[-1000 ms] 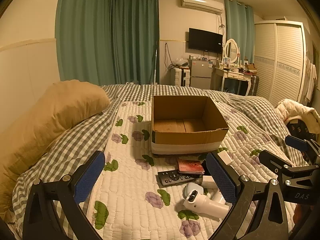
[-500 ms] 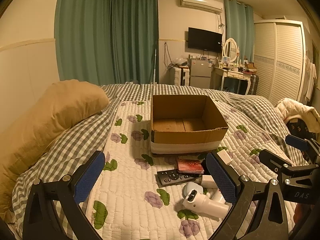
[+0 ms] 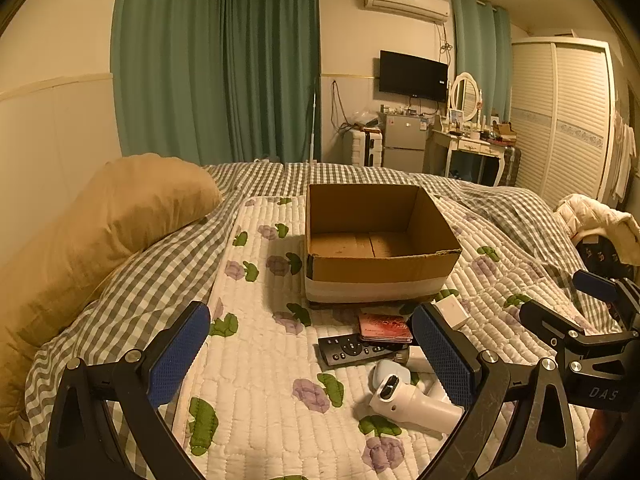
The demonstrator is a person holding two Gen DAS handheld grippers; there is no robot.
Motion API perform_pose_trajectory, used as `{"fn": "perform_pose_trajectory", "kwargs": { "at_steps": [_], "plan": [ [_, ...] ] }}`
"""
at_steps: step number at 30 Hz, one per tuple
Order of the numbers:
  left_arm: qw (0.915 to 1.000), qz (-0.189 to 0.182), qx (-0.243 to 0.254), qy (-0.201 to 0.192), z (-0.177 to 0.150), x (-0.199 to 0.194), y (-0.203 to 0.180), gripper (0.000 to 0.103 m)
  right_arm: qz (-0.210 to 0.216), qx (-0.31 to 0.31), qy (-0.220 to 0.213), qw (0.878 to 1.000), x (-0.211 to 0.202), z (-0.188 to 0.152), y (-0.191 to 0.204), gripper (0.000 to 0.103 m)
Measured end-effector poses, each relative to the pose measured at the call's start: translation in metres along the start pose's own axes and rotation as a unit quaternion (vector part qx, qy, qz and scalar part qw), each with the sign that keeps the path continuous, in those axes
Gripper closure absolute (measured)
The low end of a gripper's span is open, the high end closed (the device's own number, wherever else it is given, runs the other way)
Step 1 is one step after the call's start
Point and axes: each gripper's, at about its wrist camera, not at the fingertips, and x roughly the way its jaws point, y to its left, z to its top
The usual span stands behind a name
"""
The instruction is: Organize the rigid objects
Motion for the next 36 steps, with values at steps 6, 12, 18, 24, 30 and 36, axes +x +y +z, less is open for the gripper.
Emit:
{"fn": "perform_pose_trajectory", "kwargs": {
  "at_steps": [6, 12, 18, 24, 30, 36],
  "plan": [
    [1.0, 0.001, 0.002, 0.004, -0.002, 0.001, 0.001, 0.0, -0.001, 0.002, 0.002, 1.0, 0.001, -0.002, 0.0, 0.0],
    [1.0, 0.001, 0.003, 0.003, -0.002, 0.001, 0.0, 0.0, 0.0, 0.002, 0.003, 1.0, 0.001, -0.002, -0.001, 0.0],
    [1.0, -0.001, 0.001, 0.004, -0.003, 0.001, 0.001, 0.0, 0.001, -0.001, 0.004, 1.0, 0.003, -0.003, 0.001, 0.0],
    [1.0, -0.002, 0.001, 0.005, -0.005, 0.001, 0.002, 0.0, 0.0, -0.003, 0.005, 1.0, 0.004, -0.003, 0.003, 0.0],
    [0.9997, -0.016, -0.009, 0.017, -0.002, -0.002, 0.004, 0.0, 0.013, -0.004, 0.004, 1.0, 0.001, -0.001, 0.005, 0.0],
    [0.9999, -0.011, -0.001, 0.005, 0.005, -0.01, 0.001, 0.0, 0.03, -0.019, 0.006, 0.999, -0.001, 0.004, 0.013, 0.0]
  ]
}}
